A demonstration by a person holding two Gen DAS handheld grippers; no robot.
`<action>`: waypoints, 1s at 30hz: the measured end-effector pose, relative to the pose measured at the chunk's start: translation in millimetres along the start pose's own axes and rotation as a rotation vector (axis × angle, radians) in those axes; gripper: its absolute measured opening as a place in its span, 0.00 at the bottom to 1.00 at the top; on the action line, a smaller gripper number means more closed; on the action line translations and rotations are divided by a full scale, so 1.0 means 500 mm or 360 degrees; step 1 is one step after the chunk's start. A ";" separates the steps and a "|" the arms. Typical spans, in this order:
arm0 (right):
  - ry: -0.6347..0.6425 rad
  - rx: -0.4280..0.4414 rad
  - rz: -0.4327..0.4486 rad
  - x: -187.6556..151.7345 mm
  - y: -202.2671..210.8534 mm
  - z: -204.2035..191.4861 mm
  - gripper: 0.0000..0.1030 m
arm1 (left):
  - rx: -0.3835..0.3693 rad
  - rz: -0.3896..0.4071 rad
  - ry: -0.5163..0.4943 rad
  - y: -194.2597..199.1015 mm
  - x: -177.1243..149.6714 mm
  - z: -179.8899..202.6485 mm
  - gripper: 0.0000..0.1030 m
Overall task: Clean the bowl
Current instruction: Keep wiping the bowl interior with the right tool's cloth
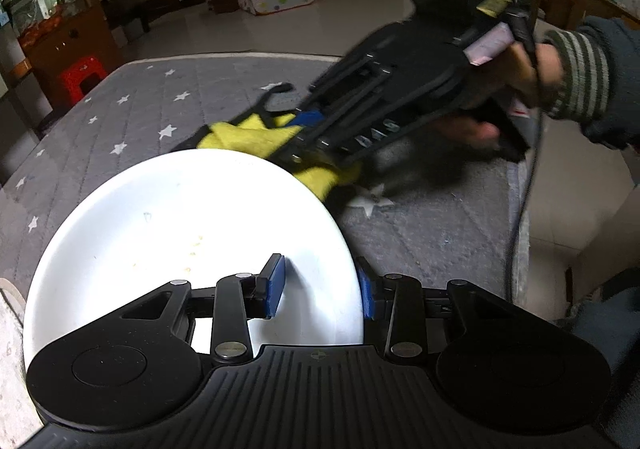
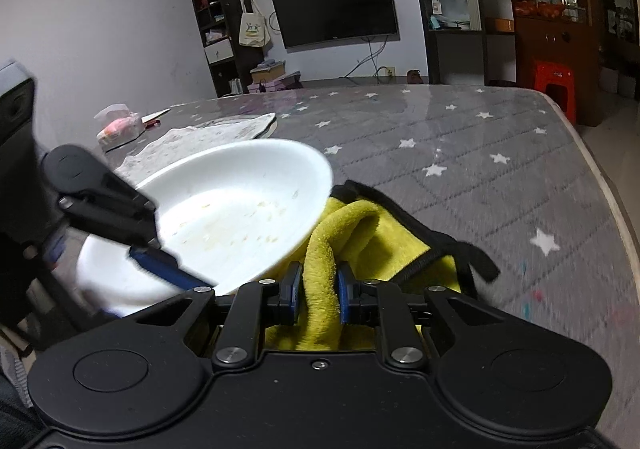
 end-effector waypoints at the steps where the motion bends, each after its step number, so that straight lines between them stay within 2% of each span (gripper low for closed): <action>1: 0.0005 0.0006 0.0001 0.004 -0.007 0.006 0.19 | -0.0005 -0.0002 0.0002 0.002 -0.003 0.001 0.36; 6: 0.0023 0.0025 0.0005 0.020 -0.033 0.029 0.19 | 0.0005 -0.0010 0.0001 0.004 -0.010 0.005 0.36; 14: 0.0000 0.0033 0.0014 0.019 -0.039 0.039 0.19 | 0.0051 0.0000 0.0091 0.010 0.004 0.014 0.38; 18: 0.0003 0.0023 0.0003 0.010 -0.030 0.033 0.19 | 0.0067 0.0015 0.0132 -0.019 0.038 -0.004 0.40; 30: -0.0007 -0.0015 -0.0009 -0.024 0.017 -0.001 0.19 | 0.0058 0.0044 0.0053 -0.007 0.038 -0.004 0.37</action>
Point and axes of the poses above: each gripper's, at about its wrist camera, not at the fingertips, and y roughly against the way its jaws point, z to its right, x to its top, the point moved 9 cm from there along -y, roughly the way its jaws point, and after that the axes turned 10 degrees about y, right-handed, at the moved point
